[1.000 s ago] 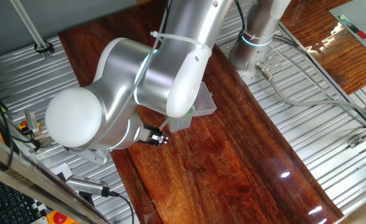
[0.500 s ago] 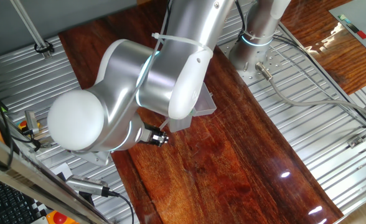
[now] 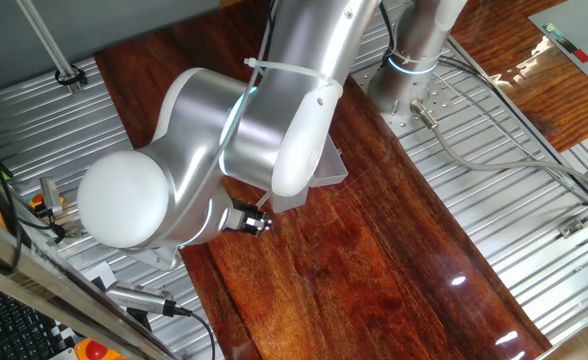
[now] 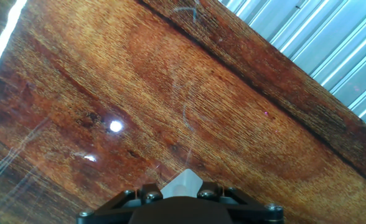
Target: Insert a large pipette tip into the holder for large pipette tips
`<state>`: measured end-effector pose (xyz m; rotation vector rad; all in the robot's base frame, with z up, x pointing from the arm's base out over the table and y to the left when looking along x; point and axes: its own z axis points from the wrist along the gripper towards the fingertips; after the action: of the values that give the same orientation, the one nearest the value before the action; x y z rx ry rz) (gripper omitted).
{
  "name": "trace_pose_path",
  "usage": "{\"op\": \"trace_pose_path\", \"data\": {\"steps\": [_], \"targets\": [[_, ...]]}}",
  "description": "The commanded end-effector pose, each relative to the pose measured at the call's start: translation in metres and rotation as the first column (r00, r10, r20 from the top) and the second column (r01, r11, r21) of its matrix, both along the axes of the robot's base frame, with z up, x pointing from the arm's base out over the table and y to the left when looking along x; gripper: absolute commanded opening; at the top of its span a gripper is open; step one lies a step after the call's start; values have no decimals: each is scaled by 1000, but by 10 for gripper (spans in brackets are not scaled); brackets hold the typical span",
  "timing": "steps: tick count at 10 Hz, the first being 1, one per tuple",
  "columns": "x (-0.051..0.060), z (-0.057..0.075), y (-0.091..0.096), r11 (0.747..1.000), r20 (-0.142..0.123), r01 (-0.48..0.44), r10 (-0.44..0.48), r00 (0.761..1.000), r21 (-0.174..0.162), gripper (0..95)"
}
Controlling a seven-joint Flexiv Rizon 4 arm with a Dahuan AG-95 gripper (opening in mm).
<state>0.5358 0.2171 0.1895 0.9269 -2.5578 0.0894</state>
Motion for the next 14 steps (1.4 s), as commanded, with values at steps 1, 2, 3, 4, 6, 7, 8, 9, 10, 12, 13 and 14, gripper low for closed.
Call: {"op": "trace_pose_path", "data": {"steps": [1,2,3,4,6,7,8,9,10,12,13,14], "targets": [[0,0,0,1000,-2,-2,2,1000,-5,380],[0,0,0,1000,-2,-1,1,1000,-6,380],[0,0,0,1000,-2,0,0,1000,-7,380],[0,0,0,1000,0,1,-1,1000,-6,380],[0,-1,0,1000,2,5,-5,1000,-7,190],[0,-1,1,1000,1,3,-3,1000,-9,190],[0,-1,1,1000,1,3,-3,1000,-9,190],[0,-1,1,1000,1,2,-2,1000,-8,190],[0,-1,1,1000,1,2,-2,1000,-9,190],[0,-1,1,1000,3,3,-3,1000,-4,0],[0,0,1,1000,6,3,-3,1000,2,0],[0,0,1,1000,9,6,-7,1000,9,0]]}}
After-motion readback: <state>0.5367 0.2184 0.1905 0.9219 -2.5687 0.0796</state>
